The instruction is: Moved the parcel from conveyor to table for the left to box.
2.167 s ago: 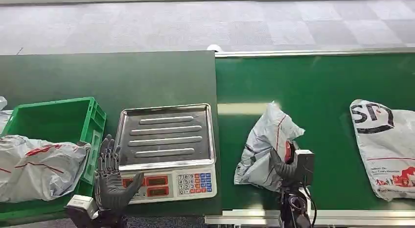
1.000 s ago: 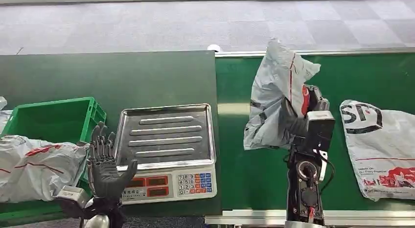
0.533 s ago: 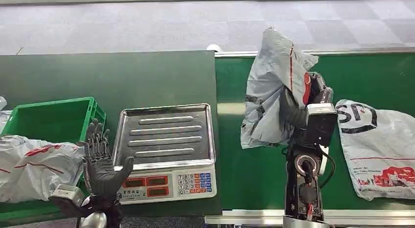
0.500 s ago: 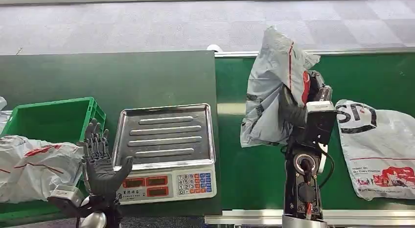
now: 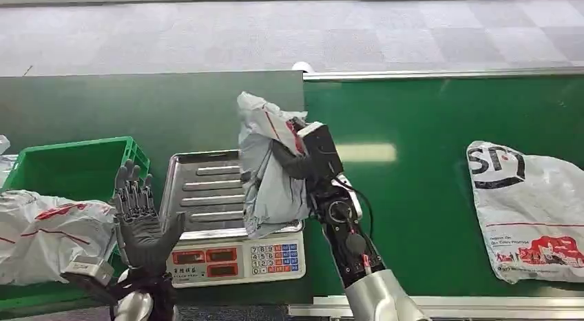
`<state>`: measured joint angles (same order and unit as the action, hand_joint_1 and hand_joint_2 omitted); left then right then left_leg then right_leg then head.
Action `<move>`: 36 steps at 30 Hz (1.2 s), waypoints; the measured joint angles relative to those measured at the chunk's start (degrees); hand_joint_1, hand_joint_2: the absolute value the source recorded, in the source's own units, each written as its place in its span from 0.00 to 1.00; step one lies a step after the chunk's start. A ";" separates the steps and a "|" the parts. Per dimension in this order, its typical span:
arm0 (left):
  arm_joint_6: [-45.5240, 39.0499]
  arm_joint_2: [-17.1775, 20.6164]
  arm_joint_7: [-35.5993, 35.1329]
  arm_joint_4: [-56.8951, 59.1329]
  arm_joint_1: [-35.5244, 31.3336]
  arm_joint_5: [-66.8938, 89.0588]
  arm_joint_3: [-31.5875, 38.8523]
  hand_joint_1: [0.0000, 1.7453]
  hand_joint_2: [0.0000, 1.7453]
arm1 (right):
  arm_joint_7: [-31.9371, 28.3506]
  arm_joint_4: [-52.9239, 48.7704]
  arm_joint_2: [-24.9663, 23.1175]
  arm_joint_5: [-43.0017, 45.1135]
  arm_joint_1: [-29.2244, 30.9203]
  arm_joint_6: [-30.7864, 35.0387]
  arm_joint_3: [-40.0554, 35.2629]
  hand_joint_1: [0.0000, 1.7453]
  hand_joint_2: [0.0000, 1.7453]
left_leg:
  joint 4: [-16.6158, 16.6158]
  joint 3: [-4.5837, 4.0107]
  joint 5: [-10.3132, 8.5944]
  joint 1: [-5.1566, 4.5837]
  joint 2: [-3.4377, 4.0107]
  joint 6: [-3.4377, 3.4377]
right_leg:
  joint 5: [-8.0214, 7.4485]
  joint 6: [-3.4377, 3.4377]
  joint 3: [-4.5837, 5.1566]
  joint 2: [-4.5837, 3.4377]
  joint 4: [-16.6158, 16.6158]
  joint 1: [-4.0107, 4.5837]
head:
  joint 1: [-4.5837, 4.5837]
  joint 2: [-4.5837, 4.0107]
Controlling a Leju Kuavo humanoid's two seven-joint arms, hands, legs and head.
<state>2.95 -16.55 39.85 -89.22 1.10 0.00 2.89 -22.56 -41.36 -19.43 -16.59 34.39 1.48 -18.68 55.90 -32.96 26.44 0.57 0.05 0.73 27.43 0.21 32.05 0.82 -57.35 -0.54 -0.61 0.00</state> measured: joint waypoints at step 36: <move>-1.95 -1.25 0.00 0.94 0.00 0.22 0.50 0.00 1.00 | 5.31 14.04 0.00 2.28 6.12 8.37 -22.17 0.00 1.00 | 0.02 0.01 0.00 0.00 0.05 0.00 | -0.01 -0.01 0.02 -0.06 0.01 0.00 | 0.02 0.00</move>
<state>1.01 -17.79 39.85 -88.28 1.09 0.22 3.39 -17.25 -27.32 -19.43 -14.31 40.51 9.85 -40.85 55.92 -32.95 26.44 0.56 0.10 0.73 27.42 0.20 32.08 0.76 -57.33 -0.54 -0.59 0.00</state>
